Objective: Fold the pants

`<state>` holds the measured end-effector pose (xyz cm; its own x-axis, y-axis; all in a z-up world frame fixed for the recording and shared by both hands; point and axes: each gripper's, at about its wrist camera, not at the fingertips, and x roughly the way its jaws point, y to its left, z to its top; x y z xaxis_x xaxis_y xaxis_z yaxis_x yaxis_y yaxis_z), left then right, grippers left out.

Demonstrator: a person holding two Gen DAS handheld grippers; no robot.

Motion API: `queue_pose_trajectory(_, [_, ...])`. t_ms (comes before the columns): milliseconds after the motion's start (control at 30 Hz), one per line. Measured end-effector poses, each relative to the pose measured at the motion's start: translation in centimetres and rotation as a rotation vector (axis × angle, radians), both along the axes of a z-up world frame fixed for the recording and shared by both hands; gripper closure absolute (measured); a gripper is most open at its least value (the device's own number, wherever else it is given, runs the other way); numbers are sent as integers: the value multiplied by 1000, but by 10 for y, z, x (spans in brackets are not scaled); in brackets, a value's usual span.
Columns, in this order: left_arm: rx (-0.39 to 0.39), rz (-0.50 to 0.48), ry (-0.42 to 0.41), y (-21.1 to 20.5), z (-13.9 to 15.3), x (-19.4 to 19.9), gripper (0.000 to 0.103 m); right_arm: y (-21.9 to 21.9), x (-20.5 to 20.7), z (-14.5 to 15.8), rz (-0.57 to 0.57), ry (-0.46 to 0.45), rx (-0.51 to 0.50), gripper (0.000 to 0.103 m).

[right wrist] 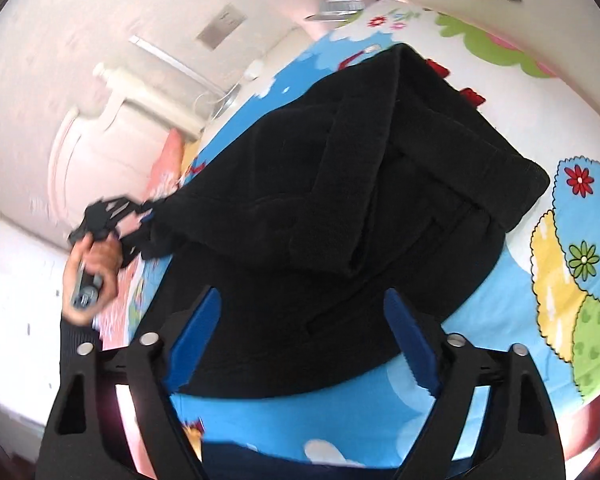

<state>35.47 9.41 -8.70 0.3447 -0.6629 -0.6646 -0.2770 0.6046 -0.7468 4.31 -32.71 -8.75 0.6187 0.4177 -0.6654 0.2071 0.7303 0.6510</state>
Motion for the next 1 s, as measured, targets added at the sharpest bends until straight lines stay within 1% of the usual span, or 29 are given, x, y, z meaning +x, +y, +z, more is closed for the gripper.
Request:
queue_pose_trajectory(100, [-7,-5,-10,1,3,-4,94,-3,12,-8,-44,34,6,24])
queue_pose_trajectory(233, [-12,-14,-22,8,2,-9,94,-8,32,-16,-54,73,14,28])
queue_pose_trajectory(267, [-16,-14,-22,8,1,-9,94,-6,37,-18,-54,94,9,32])
queue_pose_trajectory(367, [-30,-16,-26,10,-2,-7,95,-7,46,-15,-45,112,-34,75])
queue_pose_trajectory(400, [-30,-17,-28,10,-2,-8,95,-10,50,-12,-48,116,-42,83])
queue_pose_trajectory(433, [-34,-18,-31,11,-1,-9,95,-12,53,-8,-41,107,-51,86])
queue_pose_trajectory(467, [-42,-20,-37,13,1,-10,95,-14,55,3,-25,74,-73,90])
queue_pose_trajectory(567, [-44,-26,-65,17,15,-18,96,-20,58,27,-6,16,-90,92])
queue_pose_trajectory(600, [-39,-19,-73,21,23,-26,96,-25,59,39,-6,-10,-82,93])
queue_pose_trajectory(667, [-37,7,-83,26,35,-47,96,-34,55,54,-7,-41,-69,94])
queue_pose_trajectory(700, [-36,20,-102,29,44,-65,97,-41,51,64,-15,-64,-77,94])
queue_pose_trajectory(733, [-30,29,-135,29,53,-93,97,-49,44,73,-25,-83,-95,94])
queue_pose_trajectory(800, [-6,34,-181,24,58,-146,97,-63,31,80,-46,-94,-114,94])
queue_pose_trajectory(833, [-1,28,-178,19,48,-176,97,-67,28,79,-60,-88,-125,94])
queue_pose_trajectory(867, [-11,23,-157,15,32,-197,97,-71,25,75,-70,-76,-137,94])
queue_pose_trajectory(900, [-12,22,-144,12,21,-208,97,-74,23,64,-80,-46,-137,94])
queue_pose_trajectory(933, [-7,19,-120,8,-1,-221,97,-77,19,50,-90,-10,-136,95])
queue_pose_trajectory(967, [-10,27,-88,7,-20,-229,97,-77,18,43,-95,11,-143,95])
queue_pose_trajectory(1000, [-12,35,-60,7,-33,-234,97,-78,16,31,-104,42,-148,94])
